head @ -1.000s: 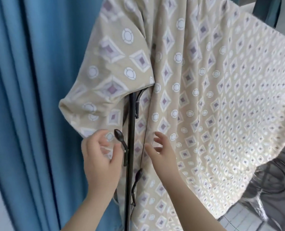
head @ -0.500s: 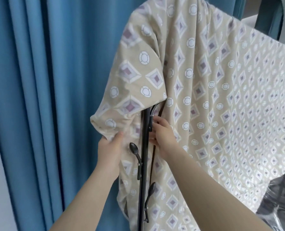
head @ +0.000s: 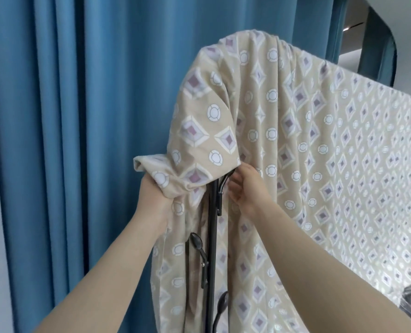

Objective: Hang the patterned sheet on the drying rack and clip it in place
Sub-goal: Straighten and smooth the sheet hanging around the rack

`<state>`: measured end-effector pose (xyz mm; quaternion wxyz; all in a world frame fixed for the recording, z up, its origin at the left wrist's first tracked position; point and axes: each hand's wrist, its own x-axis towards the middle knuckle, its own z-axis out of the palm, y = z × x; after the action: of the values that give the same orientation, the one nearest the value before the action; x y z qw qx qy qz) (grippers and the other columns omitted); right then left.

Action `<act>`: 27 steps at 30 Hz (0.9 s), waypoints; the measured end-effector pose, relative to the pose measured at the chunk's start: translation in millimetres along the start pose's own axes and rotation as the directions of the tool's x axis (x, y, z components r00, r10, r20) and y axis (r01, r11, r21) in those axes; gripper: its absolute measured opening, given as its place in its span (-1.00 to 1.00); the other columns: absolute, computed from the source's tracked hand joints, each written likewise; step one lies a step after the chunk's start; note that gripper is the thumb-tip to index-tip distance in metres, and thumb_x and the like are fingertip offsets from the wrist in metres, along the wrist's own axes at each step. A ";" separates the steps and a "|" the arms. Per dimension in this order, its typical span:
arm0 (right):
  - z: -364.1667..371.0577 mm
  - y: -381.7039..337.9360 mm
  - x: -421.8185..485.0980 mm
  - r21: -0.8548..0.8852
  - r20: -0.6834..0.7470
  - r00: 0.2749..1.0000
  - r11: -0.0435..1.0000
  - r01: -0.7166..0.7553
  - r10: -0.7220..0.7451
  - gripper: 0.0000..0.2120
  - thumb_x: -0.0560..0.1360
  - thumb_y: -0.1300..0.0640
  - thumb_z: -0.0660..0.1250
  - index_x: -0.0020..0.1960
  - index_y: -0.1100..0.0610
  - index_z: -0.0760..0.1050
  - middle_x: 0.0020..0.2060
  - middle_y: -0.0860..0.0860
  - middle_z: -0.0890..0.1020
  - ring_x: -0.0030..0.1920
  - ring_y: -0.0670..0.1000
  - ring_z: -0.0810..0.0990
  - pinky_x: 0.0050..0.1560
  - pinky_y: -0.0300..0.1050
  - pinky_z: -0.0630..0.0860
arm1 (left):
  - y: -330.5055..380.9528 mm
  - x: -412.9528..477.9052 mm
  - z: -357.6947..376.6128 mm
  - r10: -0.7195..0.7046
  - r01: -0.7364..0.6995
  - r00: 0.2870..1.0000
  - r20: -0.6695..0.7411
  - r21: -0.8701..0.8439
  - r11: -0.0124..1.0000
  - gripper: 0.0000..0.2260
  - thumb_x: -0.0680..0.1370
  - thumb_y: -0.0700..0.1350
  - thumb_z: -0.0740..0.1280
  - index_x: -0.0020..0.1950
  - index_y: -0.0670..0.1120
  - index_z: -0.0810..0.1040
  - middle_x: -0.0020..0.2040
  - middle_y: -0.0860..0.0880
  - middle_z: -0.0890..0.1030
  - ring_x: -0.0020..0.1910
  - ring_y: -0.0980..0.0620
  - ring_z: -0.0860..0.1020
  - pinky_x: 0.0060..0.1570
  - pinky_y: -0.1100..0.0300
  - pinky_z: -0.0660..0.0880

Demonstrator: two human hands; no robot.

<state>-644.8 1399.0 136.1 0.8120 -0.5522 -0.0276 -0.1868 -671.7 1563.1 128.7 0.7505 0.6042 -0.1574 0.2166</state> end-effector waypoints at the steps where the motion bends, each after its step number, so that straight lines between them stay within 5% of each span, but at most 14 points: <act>1: 0.3 -3.5 -0.4 -0.025 -0.025 1.000 1.000 0.014 -0.015 -0.84 0.56 0.19 0.18 -0.18 0.03 0.43 -0.58 -0.15 0.37 -0.62 -0.16 0.27 -0.59 -0.33 0.20 | 4.6 3.1 2.2 0.041 -0.040 0.999 0.016 -0.025 0.999 -0.68 0.50 -0.37 0.28 -0.21 0.04 0.31 -0.24 0.06 0.43 -0.50 0.38 0.49 -0.45 0.45 0.44; 3: -1.5 -11.2 -1.2 -0.128 -0.115 0.989 0.989 0.073 -0.088 -0.83 0.56 0.19 0.21 -0.21 0.06 0.42 -0.51 -0.09 0.39 -0.57 -0.13 0.28 -0.62 -0.33 0.21 | 19.6 8.6 6.6 0.033 -0.031 0.999 0.022 -0.100 0.994 -0.84 0.47 -0.18 0.30 -0.25 -0.03 0.35 -0.31 0.04 0.45 -0.48 0.24 0.51 -0.41 0.37 0.46; 5: -4.9 -25.5 -1.9 -0.222 -0.203 0.954 0.959 0.173 -0.219 -0.80 0.55 0.21 0.19 -0.25 0.07 0.39 -0.46 -0.04 0.38 -0.52 -0.11 0.35 -0.58 -0.32 0.28 | 31.4 16.7 10.0 0.095 -0.095 0.995 0.004 -0.031 0.995 -0.92 0.45 -0.20 0.30 -0.12 -0.08 0.42 -0.27 0.03 0.52 -0.34 0.14 0.53 -0.26 0.21 0.52; 7: -8.7 -51.1 -5.2 -0.304 -0.283 0.897 0.919 0.250 -0.338 -0.83 0.55 0.20 0.15 -0.21 0.09 0.38 -0.42 -0.02 0.39 -0.45 -0.05 0.38 -0.57 -0.33 0.31 | 44.6 23.9 10.9 0.171 -0.171 0.984 -0.046 0.011 0.985 -0.82 0.49 -0.24 0.25 0.02 -0.01 0.44 -0.14 0.08 0.55 -0.16 0.15 0.54 -0.07 0.17 0.52; 10: -13.4 -100.4 -21.2 -0.256 -0.398 0.784 0.878 0.403 -0.476 -0.85 0.55 0.19 0.12 -0.18 0.05 0.37 -0.35 -0.05 0.41 -0.36 -0.07 0.38 -0.52 -0.33 0.34 | 63.5 35.6 -0.2 0.298 -0.298 0.940 -0.167 0.028 0.954 -0.84 0.48 -0.19 0.34 -0.13 0.07 0.44 -0.18 0.11 0.53 -0.20 0.17 0.53 -0.09 0.22 0.49; 12: -16.2 -122.2 -34.4 -0.259 -0.381 0.699 0.796 0.547 -0.605 -0.81 0.54 0.20 0.14 -0.22 0.01 0.36 -0.31 -0.08 0.45 -0.30 -0.12 0.42 -0.29 -0.31 0.44 | 70.1 40.7 -7.2 0.326 -0.339 0.914 -0.241 -0.016 0.941 -0.83 0.46 -0.16 0.40 -0.18 0.03 0.43 -0.24 0.09 0.53 -0.27 0.17 0.52 -0.15 0.23 0.49; 15: -15.3 -119.3 -49.3 -0.431 -0.159 0.754 0.732 0.528 -0.638 -0.84 0.50 0.15 0.23 -0.23 -0.03 0.46 -0.27 -0.10 0.53 -0.21 -0.13 0.50 -0.04 -0.16 0.47 | 64.5 35.5 -5.3 0.279 -0.290 0.949 -0.150 -0.056 0.955 -0.86 0.49 -0.12 0.37 -0.11 0.07 0.43 -0.23 0.07 0.54 -0.29 0.15 0.53 -0.18 0.17 0.48; 17: -15.3 -100.9 -57.0 -0.440 0.028 0.840 0.748 0.497 -0.541 -0.95 0.46 0.06 0.32 -0.17 0.00 0.53 -0.26 -0.07 0.61 -0.18 -0.12 0.59 -0.05 -0.14 0.50 | 54.7 29.5 -4.8 0.266 -0.273 0.957 -0.118 -0.047 0.961 -0.83 0.50 -0.05 0.36 -0.05 0.19 0.42 -0.25 0.05 0.51 -0.31 0.10 0.50 -0.22 0.13 0.44; 19: -14.8 -86.2 -65.9 -0.420 0.203 0.889 0.784 0.458 -0.411 -0.82 0.37 0.00 0.38 -0.07 0.04 0.57 -0.17 -0.01 0.67 -0.10 -0.05 0.66 -0.05 -0.09 0.55 | 49.6 21.2 -7.8 0.377 -0.376 0.915 -0.148 0.033 0.926 -0.83 0.50 -0.06 0.36 -0.13 0.22 0.44 -0.29 0.06 0.49 -0.34 0.12 0.48 -0.23 0.15 0.41; 22: -7.2 -77.9 -80.7 -0.355 0.403 0.869 0.826 0.437 -0.286 -0.91 0.33 0.07 0.38 -0.18 0.02 0.62 -0.25 -0.01 0.68 -0.18 -0.05 0.65 -0.17 -0.17 0.55 | 54.5 13.6 -22.9 0.455 -0.475 0.840 -0.296 0.003 0.880 -0.76 0.55 -0.14 0.30 -0.30 0.08 0.43 -0.31 0.12 0.49 -0.33 0.23 0.46 -0.22 0.27 0.41; 24: 6.1 -81.7 -90.2 -0.224 0.496 0.820 0.871 0.438 -0.285 -0.89 0.36 0.10 0.33 -0.24 0.00 0.64 -0.28 -0.01 0.65 -0.19 -0.05 0.61 -0.17 -0.20 0.52 | 54.4 22.5 -44.2 0.320 -0.428 0.817 -0.480 -0.131 0.894 -0.72 0.56 -0.04 0.24 -0.35 0.04 0.33 -0.36 0.12 0.39 -0.35 0.18 0.41 -0.17 0.27 0.43; 27: 33.2 -83.8 -99.4 -0.076 0.626 0.723 0.900 0.430 -0.293 -0.83 0.40 0.09 0.27 -0.20 -0.01 0.65 -0.23 -0.01 0.63 -0.15 -0.05 0.59 -0.10 -0.21 0.51 | 50.3 31.7 -68.9 0.196 -0.227 0.916 -0.349 -0.050 0.973 -0.81 0.37 0.02 0.29 -0.33 -0.01 0.33 -0.45 0.15 0.42 -0.37 0.11 0.43 -0.13 0.19 0.50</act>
<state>-759.7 1429.4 198.4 0.6432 -0.6508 -0.3706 -0.1595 -672.1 1643.4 171.5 0.7648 0.5025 -0.0986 0.3909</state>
